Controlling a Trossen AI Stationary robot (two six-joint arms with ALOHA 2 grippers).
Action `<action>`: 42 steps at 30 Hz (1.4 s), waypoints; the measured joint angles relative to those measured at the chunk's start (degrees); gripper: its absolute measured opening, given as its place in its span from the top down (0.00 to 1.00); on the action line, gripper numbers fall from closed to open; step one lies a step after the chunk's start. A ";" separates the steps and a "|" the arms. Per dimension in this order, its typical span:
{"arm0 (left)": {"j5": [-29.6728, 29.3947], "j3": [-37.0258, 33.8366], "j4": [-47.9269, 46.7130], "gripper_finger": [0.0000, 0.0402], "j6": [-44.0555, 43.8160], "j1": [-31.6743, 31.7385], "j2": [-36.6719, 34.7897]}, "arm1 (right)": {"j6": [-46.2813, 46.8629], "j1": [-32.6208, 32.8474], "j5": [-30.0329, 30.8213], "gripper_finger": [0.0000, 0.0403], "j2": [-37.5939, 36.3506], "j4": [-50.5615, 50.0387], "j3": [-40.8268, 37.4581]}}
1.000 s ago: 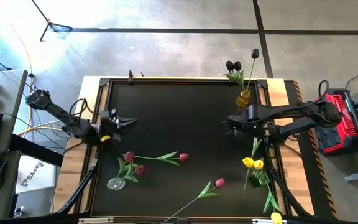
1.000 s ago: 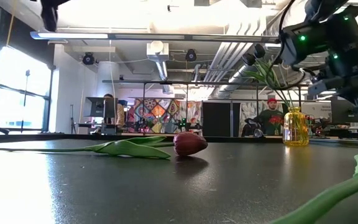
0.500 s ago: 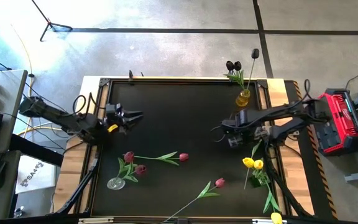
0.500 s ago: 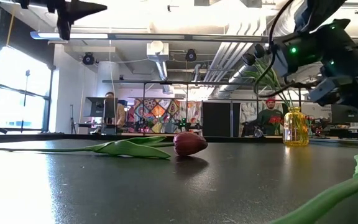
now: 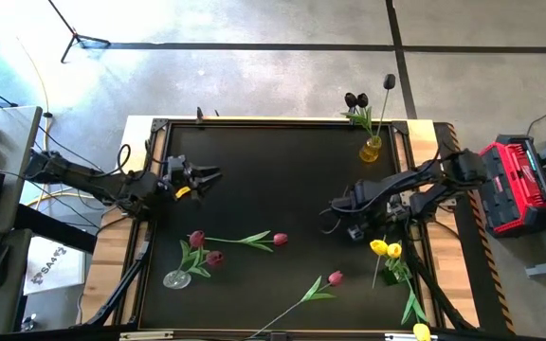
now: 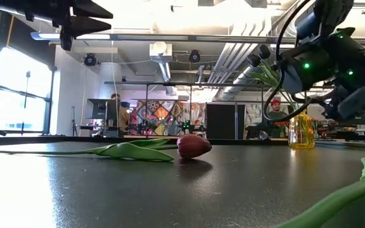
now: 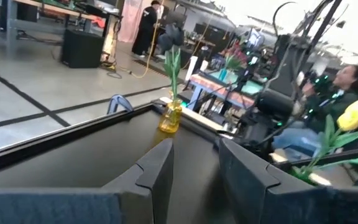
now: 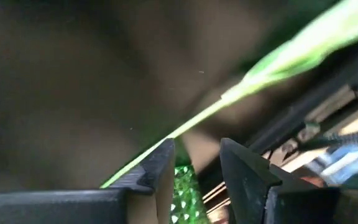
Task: Sort flowers into vase by color
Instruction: Put the black flower into the yellow vase
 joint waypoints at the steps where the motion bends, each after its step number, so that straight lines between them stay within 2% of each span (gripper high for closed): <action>1: 0.08 0.00 -0.33 0.71 0.42 0.24 0.00 | -1.78 0.58 0.05 0.71 0.44 0.63 0.00; 9: 1.93 0.00 -1.09 0.71 1.46 1.52 -0.13 | -23.46 5.33 1.78 0.71 5.85 2.75 -0.11; 15: 2.07 0.00 -1.33 0.71 -0.50 1.51 -0.13 | -39.34 8.83 0.21 0.71 10.28 2.34 -0.13; 18: 2.07 0.00 -1.32 0.71 -0.53 1.51 -0.13 | -44.58 10.05 0.04 0.71 11.67 2.52 -0.13; 21: 2.07 0.00 -1.32 0.71 -0.73 1.49 -0.13 | -45.82 10.40 0.09 0.71 12.06 2.89 -0.13; 27: -1.46 0.00 -1.32 0.71 -1.53 1.49 -0.13 | -45.27 9.45 3.66 0.71 12.06 2.84 3.55; 32: -4.01 0.00 -1.28 0.71 -1.53 1.84 -0.13 | -45.26 7.70 13.38 0.71 12.06 -2.80 12.74; 34: -4.04 0.00 -1.20 0.71 -1.66 2.46 -0.13 | -44.20 6.87 15.26 0.71 12.05 -4.32 16.43; 38: -3.72 0.00 -1.21 0.71 -4.81 3.47 -0.13 | -29.29 4.31 20.28 0.71 11.65 -9.58 21.46; 42: -0.93 0.04 -2.40 0.71 -9.10 4.31 0.03 | -10.82 1.19 22.01 0.71 6.83 -9.39 21.80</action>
